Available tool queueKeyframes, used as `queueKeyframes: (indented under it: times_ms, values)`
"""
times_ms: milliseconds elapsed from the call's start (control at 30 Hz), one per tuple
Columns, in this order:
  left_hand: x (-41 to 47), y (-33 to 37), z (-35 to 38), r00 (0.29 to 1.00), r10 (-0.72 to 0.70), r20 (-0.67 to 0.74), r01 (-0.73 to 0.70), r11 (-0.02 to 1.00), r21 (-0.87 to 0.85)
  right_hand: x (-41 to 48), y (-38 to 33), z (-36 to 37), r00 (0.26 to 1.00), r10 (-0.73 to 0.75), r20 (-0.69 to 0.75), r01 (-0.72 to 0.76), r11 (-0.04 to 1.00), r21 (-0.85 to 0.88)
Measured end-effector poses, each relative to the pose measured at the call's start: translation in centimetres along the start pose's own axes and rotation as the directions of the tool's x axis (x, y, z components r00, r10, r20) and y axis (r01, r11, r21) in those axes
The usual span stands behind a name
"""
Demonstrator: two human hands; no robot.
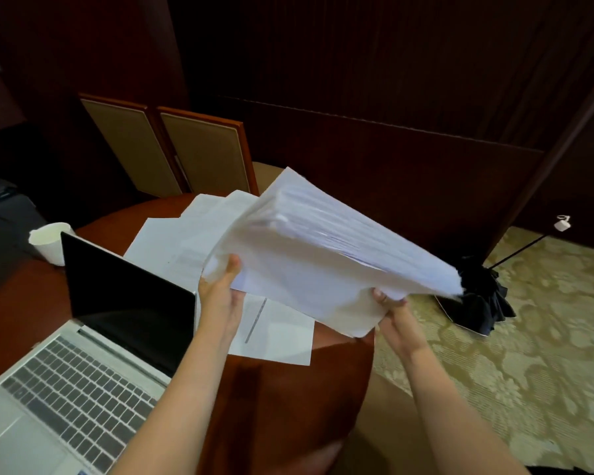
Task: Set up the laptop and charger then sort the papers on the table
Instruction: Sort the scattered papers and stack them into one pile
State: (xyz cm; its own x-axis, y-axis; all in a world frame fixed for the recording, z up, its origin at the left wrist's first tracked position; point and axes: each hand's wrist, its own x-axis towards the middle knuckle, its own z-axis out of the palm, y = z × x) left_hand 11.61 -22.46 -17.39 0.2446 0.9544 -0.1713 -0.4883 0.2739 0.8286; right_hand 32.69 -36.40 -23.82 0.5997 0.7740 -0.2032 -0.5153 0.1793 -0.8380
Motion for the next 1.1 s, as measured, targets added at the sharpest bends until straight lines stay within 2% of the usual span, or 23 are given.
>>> queueKeyframes:
  times_ms: [33,100,167,233,300,400,467,700,833,967,1100]
  values:
    - [-0.2,-0.2,-0.7,0.999,0.013,-0.031,-0.011,0.998,0.064,0.4,-0.4,-0.2,1.0,-0.001,-0.03,0.0,0.999,-0.033]
    - [-0.6,-0.9,-2.3,0.994,0.092,-0.059,-0.065,0.933,0.355,1.1,-0.5,-0.9,0.996,0.02,-0.091,-0.027,0.997,-0.078]
    - [-1.4,-1.6,-3.0,0.99,0.134,0.049,-0.136,0.786,0.603,1.2,-0.4,-1.0,0.989,-0.002,-0.148,-0.014,0.994,-0.104]
    - [-2.4,-2.5,-3.2,0.984,0.128,0.122,-0.177,0.712,0.679,1.2,-0.1,-1.3,0.985,-0.003,-0.171,-0.028,0.984,-0.174]
    - [-3.3,-3.4,-3.8,0.983,0.162,0.088,-0.177,0.698,0.694,1.2,0.2,-1.0,0.981,-0.01,-0.196,-0.048,0.956,-0.288]
    - [-4.9,-4.3,-5.4,0.982,0.177,-0.058,-0.106,0.786,0.61,1.0,0.5,0.0,0.982,0.009,-0.19,-0.082,0.921,-0.381]
    - [-5.7,-4.6,-6.2,0.983,0.165,-0.079,-0.091,0.815,0.572,1.0,0.6,0.4,0.985,0.001,-0.175,-0.073,0.911,-0.405]
    - [-6.7,-3.9,-8.7,0.98,0.174,-0.101,-0.082,0.806,0.587,0.9,0.2,-0.2,0.997,0.064,0.044,-0.032,0.857,-0.514]
    - [-6.6,-3.6,-8.3,0.976,0.218,-0.015,-0.168,0.792,0.587,0.6,0.6,1.0,0.999,0.029,-0.021,-0.035,0.887,-0.46]
    - [-6.2,-3.0,-7.6,0.964,0.249,-0.096,-0.164,0.835,0.526,0.9,0.6,2.8,0.991,-0.02,-0.129,-0.027,0.935,-0.353]
    - [-6.0,-2.2,-8.8,0.949,0.295,-0.11,-0.195,0.826,0.529,1.0,0.4,3.5,1.0,-0.02,0.008,0.022,0.908,-0.418]
